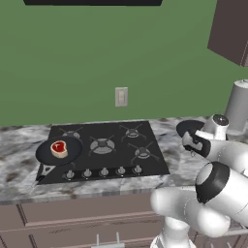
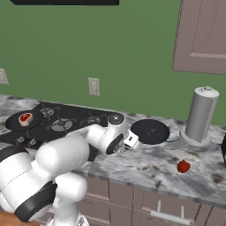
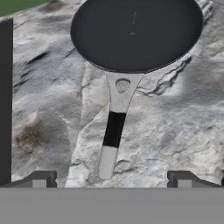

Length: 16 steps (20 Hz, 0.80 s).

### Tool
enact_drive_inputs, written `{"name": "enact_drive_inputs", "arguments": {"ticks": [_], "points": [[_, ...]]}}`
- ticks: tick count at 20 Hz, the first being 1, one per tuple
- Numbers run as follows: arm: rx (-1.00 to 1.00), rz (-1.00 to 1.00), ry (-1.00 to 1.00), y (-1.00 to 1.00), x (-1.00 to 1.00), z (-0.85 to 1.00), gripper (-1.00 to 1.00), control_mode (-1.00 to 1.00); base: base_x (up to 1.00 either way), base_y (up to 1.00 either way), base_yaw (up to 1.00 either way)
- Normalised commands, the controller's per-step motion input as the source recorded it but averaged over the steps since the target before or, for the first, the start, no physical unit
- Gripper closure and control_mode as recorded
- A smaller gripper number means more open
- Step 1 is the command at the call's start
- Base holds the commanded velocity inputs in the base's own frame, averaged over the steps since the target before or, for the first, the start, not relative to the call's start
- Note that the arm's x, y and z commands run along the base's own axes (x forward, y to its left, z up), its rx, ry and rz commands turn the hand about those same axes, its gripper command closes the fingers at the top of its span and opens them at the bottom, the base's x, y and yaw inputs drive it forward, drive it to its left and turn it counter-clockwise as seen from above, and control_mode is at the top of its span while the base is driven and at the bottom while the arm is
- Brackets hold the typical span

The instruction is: Place both pans onto different burners. Then place the bell pepper and the steak on different pans.

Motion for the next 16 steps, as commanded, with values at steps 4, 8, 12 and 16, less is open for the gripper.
{"name": "enact_drive_inputs", "arguments": {"ticks": [4, 8, 12, 16], "points": [[0.0, 0.0, 0.0, -0.06, 0.2, -0.18, -1.0, -1.0, 0.0, 0.0, 0.0], [0.0, 0.0, 0.01, -0.07, 0.19, -0.18, -1.0, -1.0, 0.0, 0.0, 0.0], [0.0, 0.0, 0.0, -0.09, 0.18, -0.18, -1.0, -1.0, 0.0, 0.0, 0.0], [0.0, 0.0, 0.0, -0.09, 0.17, -0.17, -1.0, -1.0, 0.0, 0.0, 0.0]]}}
